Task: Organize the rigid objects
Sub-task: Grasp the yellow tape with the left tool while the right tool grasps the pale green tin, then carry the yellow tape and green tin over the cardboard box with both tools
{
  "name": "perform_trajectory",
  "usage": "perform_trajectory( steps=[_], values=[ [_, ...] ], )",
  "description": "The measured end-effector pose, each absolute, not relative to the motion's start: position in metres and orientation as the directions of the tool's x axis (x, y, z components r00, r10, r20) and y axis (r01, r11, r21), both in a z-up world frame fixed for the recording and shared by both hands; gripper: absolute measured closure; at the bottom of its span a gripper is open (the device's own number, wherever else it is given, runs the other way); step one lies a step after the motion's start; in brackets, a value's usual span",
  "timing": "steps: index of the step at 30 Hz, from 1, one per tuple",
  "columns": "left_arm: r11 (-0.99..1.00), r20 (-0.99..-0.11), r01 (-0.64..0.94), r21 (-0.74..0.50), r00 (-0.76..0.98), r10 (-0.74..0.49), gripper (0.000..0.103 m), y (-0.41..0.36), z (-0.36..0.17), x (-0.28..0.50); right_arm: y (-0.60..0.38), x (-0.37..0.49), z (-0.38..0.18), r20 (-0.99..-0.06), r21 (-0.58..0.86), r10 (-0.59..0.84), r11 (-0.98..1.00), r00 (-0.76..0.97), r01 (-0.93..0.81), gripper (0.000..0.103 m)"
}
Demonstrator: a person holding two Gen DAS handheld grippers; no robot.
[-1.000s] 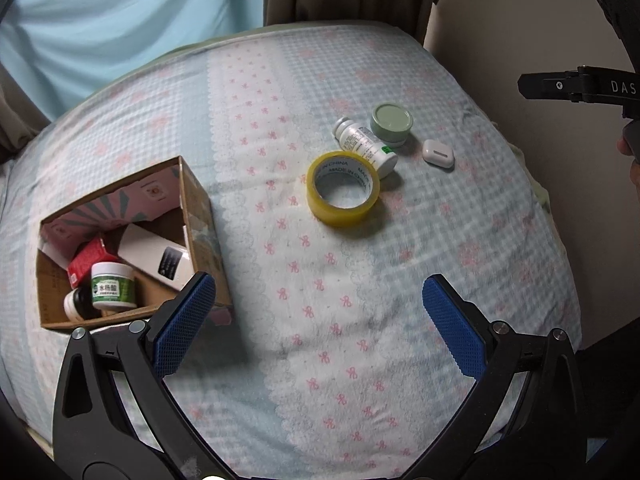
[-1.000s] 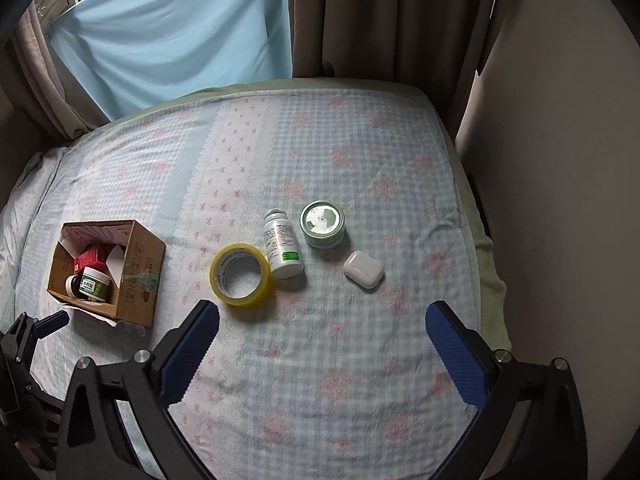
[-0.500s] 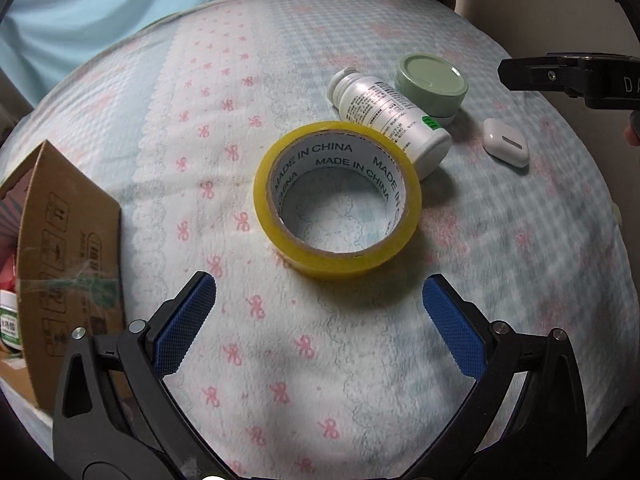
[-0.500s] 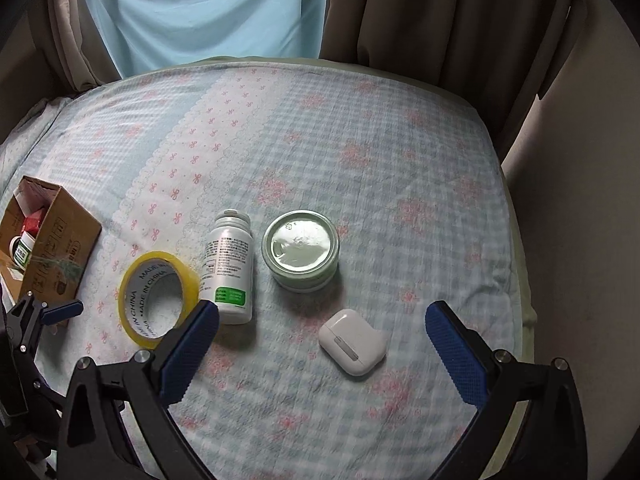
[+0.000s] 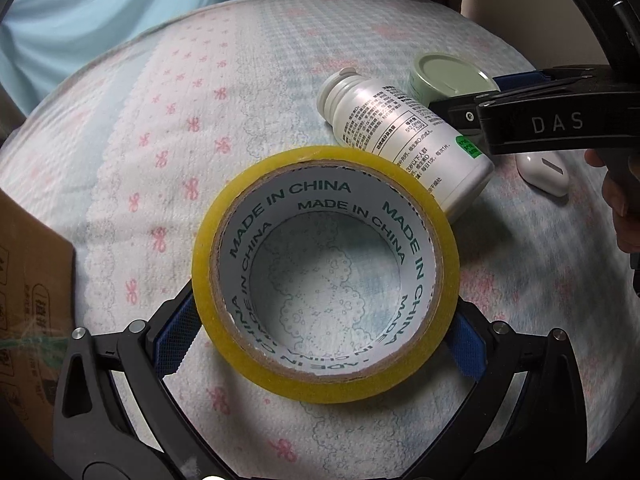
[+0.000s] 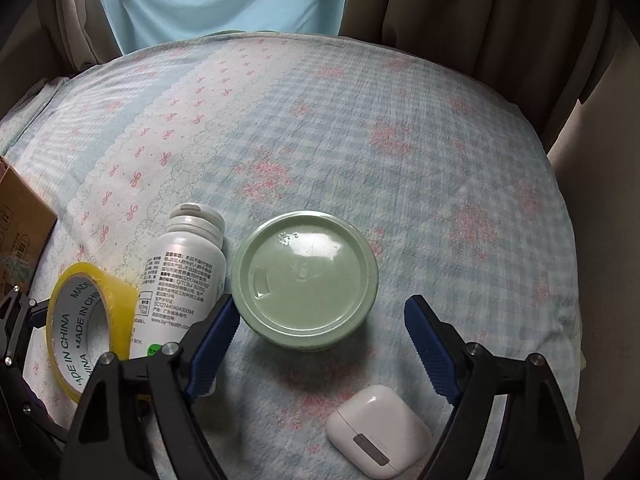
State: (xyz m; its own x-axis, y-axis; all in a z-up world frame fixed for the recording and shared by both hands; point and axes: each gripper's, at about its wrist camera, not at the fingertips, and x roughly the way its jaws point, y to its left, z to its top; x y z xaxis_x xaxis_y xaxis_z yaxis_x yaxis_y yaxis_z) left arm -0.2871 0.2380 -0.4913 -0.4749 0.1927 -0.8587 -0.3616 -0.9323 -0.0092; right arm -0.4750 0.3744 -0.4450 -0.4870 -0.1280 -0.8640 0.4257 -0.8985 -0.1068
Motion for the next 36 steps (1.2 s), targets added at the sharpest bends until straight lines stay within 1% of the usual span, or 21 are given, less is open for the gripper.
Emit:
perform_trajectory(
  steps=[5, 7, 8, 10, 12, 21, 28, 36],
  values=[
    [-0.921, -0.849, -0.389, 0.019, -0.493, 0.191, 0.000, 0.243, -0.487, -0.294, 0.371, -0.482, -0.448, -0.861, -0.099, -0.136, -0.900, -0.490, 0.425, 0.023],
    [-0.916, -0.845, -0.402, 0.023, -0.498, 0.197, 0.001, 0.244, -0.485, -0.295, 0.371, -0.485, -0.450, -0.865, -0.082, -0.148, -0.901, -0.479, 0.426, 0.027],
    [-0.911, -0.842, -0.413, 0.016, -0.496, 0.210, 0.005, 0.244, -0.484, -0.296, 0.370, -0.486, -0.451, -0.866, -0.077, -0.151, -0.901, -0.476, 0.426, 0.028],
    [-0.905, -0.841, -0.425, 0.011, -0.493, 0.222, 0.006, 0.244, -0.482, -0.296, 0.370, -0.487, -0.452, -0.866, -0.066, -0.160, -0.902, -0.474, 0.426, 0.031],
    [-0.904, -0.840, -0.427, -0.001, -0.491, 0.233, 0.006, 0.242, -0.482, -0.296, 0.369, -0.487, -0.452, -0.867, -0.051, -0.173, -0.902, -0.467, 0.430, 0.036],
    [-0.900, -0.840, -0.435, 0.006, -0.490, 0.231, 0.006, 0.242, -0.480, -0.294, 0.368, -0.486, -0.452, -0.865, -0.056, -0.169, -0.903, -0.472, 0.426, 0.036],
    [-0.906, -0.841, -0.423, 0.011, -0.495, 0.220, 0.006, 0.230, -0.472, -0.285, 0.370, -0.481, -0.449, -0.869, -0.027, -0.174, -0.917, -0.462, 0.397, 0.036],
    [-0.923, -0.831, -0.386, -0.011, -0.510, 0.223, 0.006, 0.208, -0.444, -0.268, 0.373, -0.460, -0.420, -0.854, -0.024, -0.164, -0.936, -0.493, 0.352, 0.036]
  ],
)
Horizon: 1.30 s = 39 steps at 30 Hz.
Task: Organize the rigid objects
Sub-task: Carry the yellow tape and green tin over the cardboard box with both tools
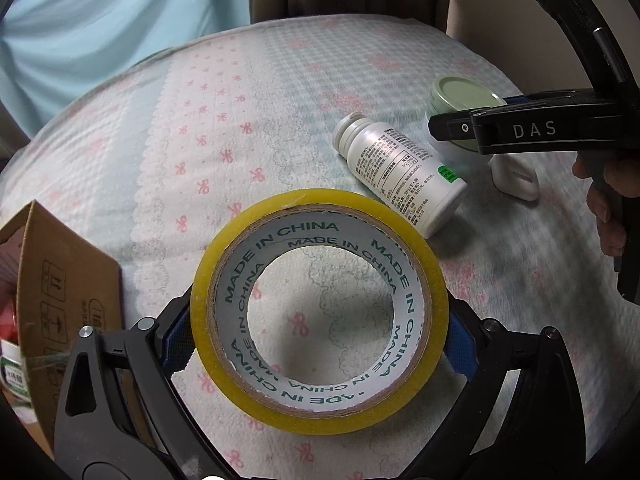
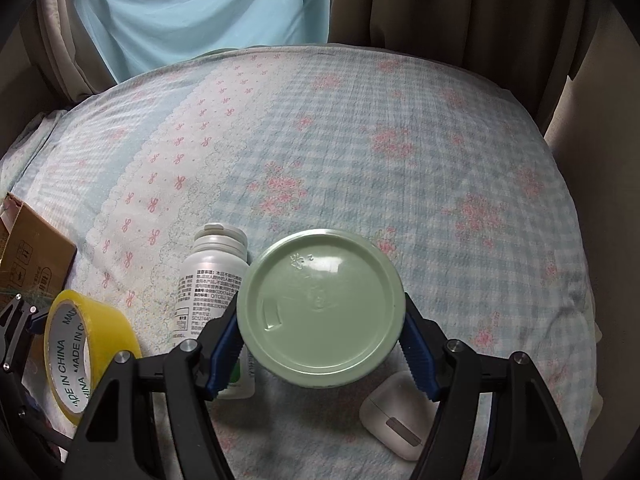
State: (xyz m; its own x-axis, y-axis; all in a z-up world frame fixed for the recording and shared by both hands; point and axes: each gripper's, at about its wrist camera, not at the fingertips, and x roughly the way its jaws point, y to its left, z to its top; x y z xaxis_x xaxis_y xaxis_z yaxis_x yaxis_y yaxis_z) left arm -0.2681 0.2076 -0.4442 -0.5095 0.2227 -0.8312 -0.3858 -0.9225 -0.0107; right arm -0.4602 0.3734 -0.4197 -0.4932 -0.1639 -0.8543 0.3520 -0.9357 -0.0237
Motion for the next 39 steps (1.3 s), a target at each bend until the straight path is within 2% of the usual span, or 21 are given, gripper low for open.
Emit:
perform_trajectory(
  steps=[11, 20, 28, 39],
  values=[
    [-0.936, -0.803, -0.342, -0.088, -0.531, 0.270, 0.006, 0.142, -0.349, -0.233, 0.358, -0.403, -0.323, -0.826, -0.039, -0.131, -0.957, -0.549, 0.287, 0.036],
    [-0.946, -0.800, -0.314, -0.077, -0.547, 0.247, 0.006, 0.052, -0.290, -0.217, 0.307, -0.350, -0.261, -0.815, -0.010, -0.135, -0.969, -0.564, 0.246, 0.036],
    [-0.967, -0.804, -0.251, -0.047, -0.565, 0.186, 0.006, -0.040, -0.281, -0.216, 0.234, -0.328, -0.259, -0.830, 0.050, -0.190, -0.962, -0.525, 0.269, 0.036],
    [-0.983, -0.821, -0.184, -0.013, -0.558, 0.116, 0.006, -0.149, -0.297, -0.238, 0.123, -0.320, -0.287, -0.843, 0.094, -0.254, -0.937, -0.473, 0.336, 0.036]
  ],
)
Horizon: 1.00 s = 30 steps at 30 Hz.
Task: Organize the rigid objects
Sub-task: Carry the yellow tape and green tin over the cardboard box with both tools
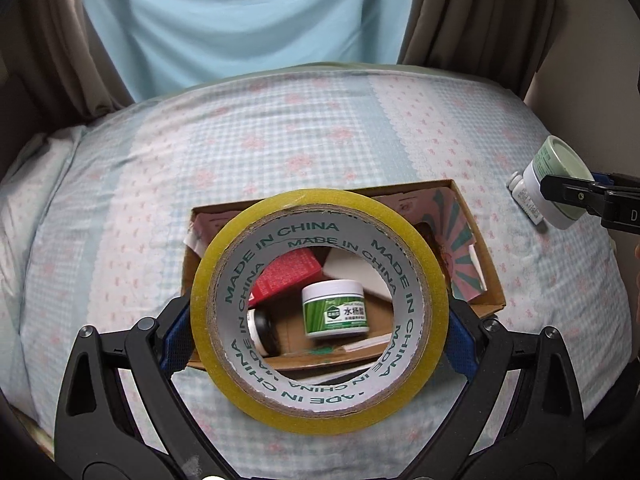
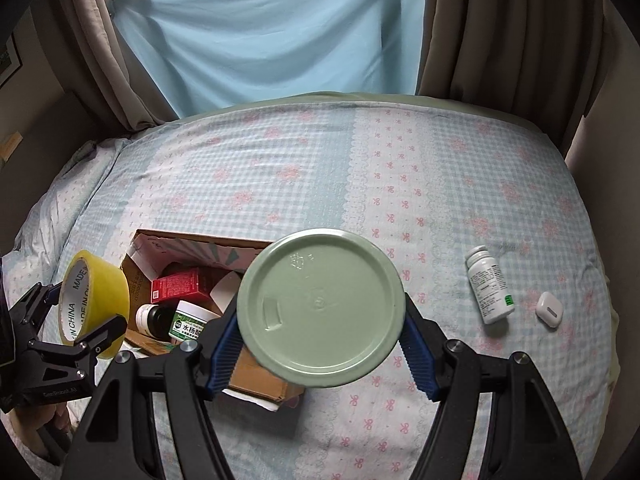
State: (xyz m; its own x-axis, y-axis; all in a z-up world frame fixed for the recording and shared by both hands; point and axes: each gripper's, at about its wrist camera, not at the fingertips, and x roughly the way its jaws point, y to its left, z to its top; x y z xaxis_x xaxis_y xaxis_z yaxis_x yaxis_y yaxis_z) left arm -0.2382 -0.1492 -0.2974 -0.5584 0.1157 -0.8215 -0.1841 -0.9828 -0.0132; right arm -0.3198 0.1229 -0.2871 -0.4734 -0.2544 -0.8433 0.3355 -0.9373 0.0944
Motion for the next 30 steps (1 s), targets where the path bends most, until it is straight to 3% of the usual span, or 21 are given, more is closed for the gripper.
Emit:
perform_trajectory(
  steps=[14, 30],
  values=[
    [-0.983, -0.866, -0.177, -0.040, -0.484, 0.122, 0.006, -0.207, -0.352, -0.287, 0.037, -0.347, -0.358, -0.910, 0.189, -0.274, -0.942, -0.312, 0.277, 0.036],
    [-0.968, -0.930, -0.251, -0.029, -0.348, 0.118, 0.006, -0.190, -0.417, -0.330, 0.018, -0.388, -0.430, -0.981, 0.074, -0.103, -0.982, -0.165, 0.175, 0.036]
  ],
)
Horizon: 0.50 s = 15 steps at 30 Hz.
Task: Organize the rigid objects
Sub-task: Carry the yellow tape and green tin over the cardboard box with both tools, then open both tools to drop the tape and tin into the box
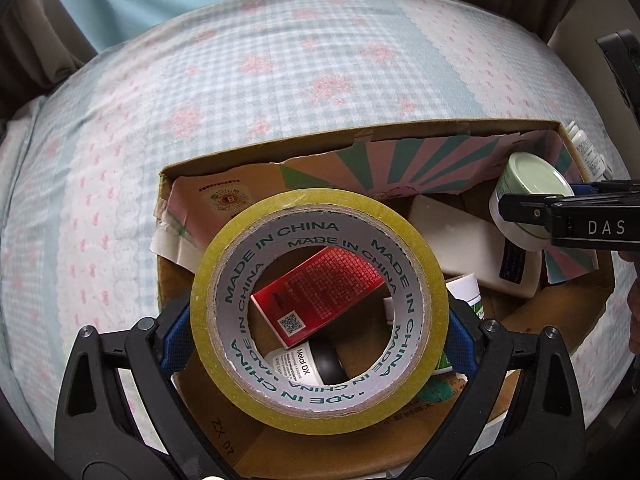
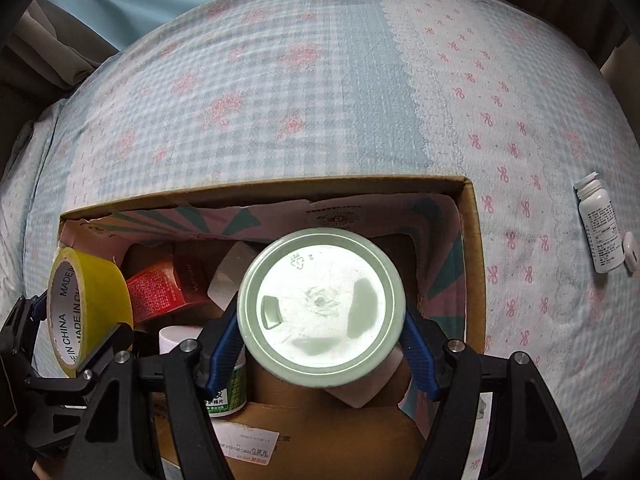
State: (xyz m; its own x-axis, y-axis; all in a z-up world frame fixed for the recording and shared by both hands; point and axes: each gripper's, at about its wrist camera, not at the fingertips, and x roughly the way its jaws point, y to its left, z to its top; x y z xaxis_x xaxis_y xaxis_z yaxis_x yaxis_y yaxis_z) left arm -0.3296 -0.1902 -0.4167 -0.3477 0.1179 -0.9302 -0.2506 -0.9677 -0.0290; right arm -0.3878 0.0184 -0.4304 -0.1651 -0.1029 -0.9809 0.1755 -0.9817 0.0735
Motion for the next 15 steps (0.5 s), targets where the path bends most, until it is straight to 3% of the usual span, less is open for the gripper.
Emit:
perform_trajectory(
  steps=[6, 7, 8, 10, 15],
  values=[
    [-0.970, -0.949, -0.235, -0.067, -0.284, 0.134, 0.006, -0.188, -0.425, -0.332, 0.021, -0.393, -0.428, -0.982, 0.067, -0.090, -0.988, -0.169, 0.137, 0.036],
    [-0.969, -0.953, -0.235, -0.074, -0.270, 0.138, 0.004, -0.186, -0.426, -0.332, 0.023, -0.392, -0.427, -0.979, 0.084, -0.106, -0.988, -0.176, 0.132, 0.030],
    [-0.969, -0.953, -0.236, -0.066, -0.273, 0.132, 0.000, -0.185, -0.425, -0.331, 0.024, -0.392, -0.422, -0.971, 0.110, -0.135, -0.985, -0.198, 0.132, 0.015],
    [-0.970, -0.945, -0.237, -0.050, -0.302, 0.122, 0.000, -0.184, -0.417, -0.327, 0.023, -0.390, -0.411, -0.953, 0.168, -0.197, -0.976, -0.230, 0.141, 0.000],
    [-0.973, -0.940, -0.225, -0.042, -0.321, 0.115, 0.000, -0.183, -0.402, -0.326, 0.017, -0.386, -0.398, -0.944, 0.119, -0.172, -0.973, -0.283, 0.197, 0.000]
  ],
)
